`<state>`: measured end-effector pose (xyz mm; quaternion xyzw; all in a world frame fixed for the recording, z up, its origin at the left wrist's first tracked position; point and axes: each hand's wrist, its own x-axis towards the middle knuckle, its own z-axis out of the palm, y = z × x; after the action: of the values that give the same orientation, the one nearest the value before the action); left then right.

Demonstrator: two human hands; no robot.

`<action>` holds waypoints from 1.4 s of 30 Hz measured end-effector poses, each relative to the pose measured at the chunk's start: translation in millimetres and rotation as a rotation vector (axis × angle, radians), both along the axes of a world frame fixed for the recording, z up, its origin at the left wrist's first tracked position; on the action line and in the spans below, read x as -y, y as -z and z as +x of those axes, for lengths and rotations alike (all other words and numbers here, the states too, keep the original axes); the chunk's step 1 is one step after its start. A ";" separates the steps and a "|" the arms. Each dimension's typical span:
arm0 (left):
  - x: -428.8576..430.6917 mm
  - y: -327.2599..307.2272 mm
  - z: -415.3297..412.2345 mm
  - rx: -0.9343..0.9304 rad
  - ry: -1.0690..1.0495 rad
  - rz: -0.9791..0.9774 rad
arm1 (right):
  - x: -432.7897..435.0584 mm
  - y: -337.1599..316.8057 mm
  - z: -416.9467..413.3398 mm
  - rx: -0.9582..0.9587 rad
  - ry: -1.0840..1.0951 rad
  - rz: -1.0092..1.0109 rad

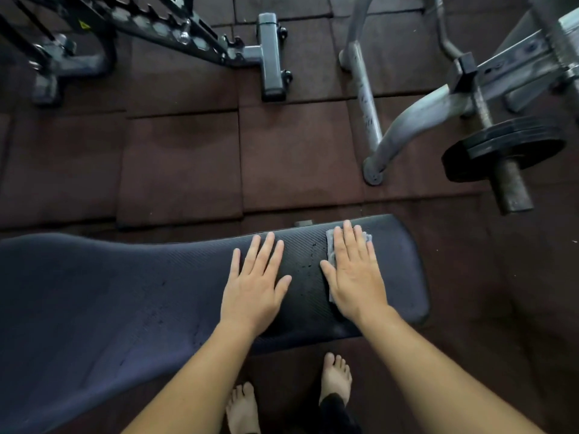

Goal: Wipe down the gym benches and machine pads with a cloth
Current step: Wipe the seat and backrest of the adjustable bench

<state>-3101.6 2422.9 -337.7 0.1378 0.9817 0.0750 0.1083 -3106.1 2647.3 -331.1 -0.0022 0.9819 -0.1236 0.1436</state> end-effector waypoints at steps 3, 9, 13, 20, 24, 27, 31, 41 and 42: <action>1.7 12.6 1.8 -0.030 0.008 -0.031 | 18.2 8.3 -24.8 -0.049 0.024 0.033; 3.4 17.3 1.9 -0.091 0.006 -0.014 | 34.5 14.8 -45.2 -0.058 -0.175 -0.007; 0.7 15.0 1.6 -0.053 0.013 -0.052 | -58.6 16.9 -30.0 -0.045 0.004 0.046; 0.6 16.8 1.8 -0.084 0.004 -0.078 | -7.7 10.9 -35.5 -0.075 0.070 0.035; 0.9 16.3 2.3 -0.094 0.003 -0.073 | -4.5 14.0 -35.7 -0.069 -0.201 0.007; 0.8 16.3 3.5 -0.088 0.004 -0.094 | -66.6 16.0 -36.2 -0.050 -0.061 0.039; -0.5 15.0 4.0 -0.084 -0.002 -0.100 | -104.5 7.5 11.5 -0.024 0.173 0.007; -1.5 13.6 2.8 -0.088 -0.005 -0.086 | -104.6 11.6 12.2 -0.013 0.239 0.038; -1.2 14.0 3.1 -0.086 -0.002 -0.086 | -94.6 10.8 14.6 -0.032 0.262 0.055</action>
<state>-3098.5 2424.0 -351.6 0.1354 0.9878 0.0267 0.0718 -3091.5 2741.9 -341.9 0.1280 0.9789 -0.1145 0.1105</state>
